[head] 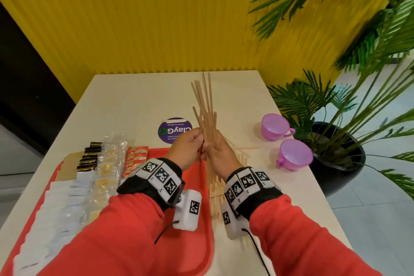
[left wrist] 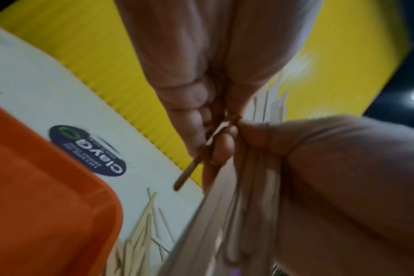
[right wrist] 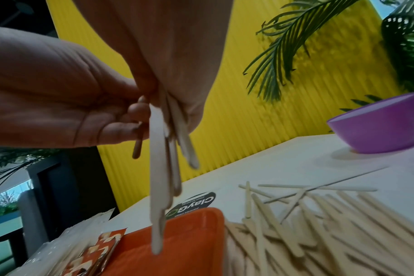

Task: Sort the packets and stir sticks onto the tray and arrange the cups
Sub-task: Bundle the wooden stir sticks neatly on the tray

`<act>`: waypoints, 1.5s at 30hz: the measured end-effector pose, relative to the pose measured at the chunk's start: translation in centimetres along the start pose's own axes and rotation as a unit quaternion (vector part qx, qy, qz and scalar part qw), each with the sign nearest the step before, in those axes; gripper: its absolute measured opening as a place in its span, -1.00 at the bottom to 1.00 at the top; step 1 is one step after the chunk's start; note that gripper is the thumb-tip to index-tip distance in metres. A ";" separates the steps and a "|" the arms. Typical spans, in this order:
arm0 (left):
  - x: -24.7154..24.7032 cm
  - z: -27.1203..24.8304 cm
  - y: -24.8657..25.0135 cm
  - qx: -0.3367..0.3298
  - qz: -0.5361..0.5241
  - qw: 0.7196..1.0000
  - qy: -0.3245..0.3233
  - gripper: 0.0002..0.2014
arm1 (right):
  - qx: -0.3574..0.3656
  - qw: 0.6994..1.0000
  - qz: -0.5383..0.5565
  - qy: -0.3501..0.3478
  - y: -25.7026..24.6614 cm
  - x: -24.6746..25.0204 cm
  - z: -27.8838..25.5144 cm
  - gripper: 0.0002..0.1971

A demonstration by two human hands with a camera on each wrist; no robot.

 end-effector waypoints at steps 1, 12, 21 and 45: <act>0.6 -0.5 -0.1 0.011 -0.027 1.000 -0.010 -0.74 | 0.004 1.000 -0.013 -0.004 -0.2 -0.7 0.1 -0.75; 5.5 -2.7 -0.2 0.030 -0.100 0.992 -0.069 -0.68 | 0.006 1.000 -0.022 0.015 -1.6 -7.7 0.1 -0.66; 7.2 -3.0 -3.2 0.018 0.018 0.996 -0.089 -0.72 | -0.027 0.996 -0.089 -0.011 0.9 -10.3 -1.1 -0.60; 7.6 -2.7 -2.7 -0.051 0.048 0.997 -0.037 -0.72 | -0.031 0.972 -0.226 -0.054 1.1 -11.2 -1.0 -0.72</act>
Point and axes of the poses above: each hand's wrist, its own z-axis towards the middle knuckle, its own x-axis out of the back of the hand, y = z × x, the point moved 6 cm from there along z, towards the middle knuckle, and after that the axes turned 13 degrees about -z, right-handed, at the moved point
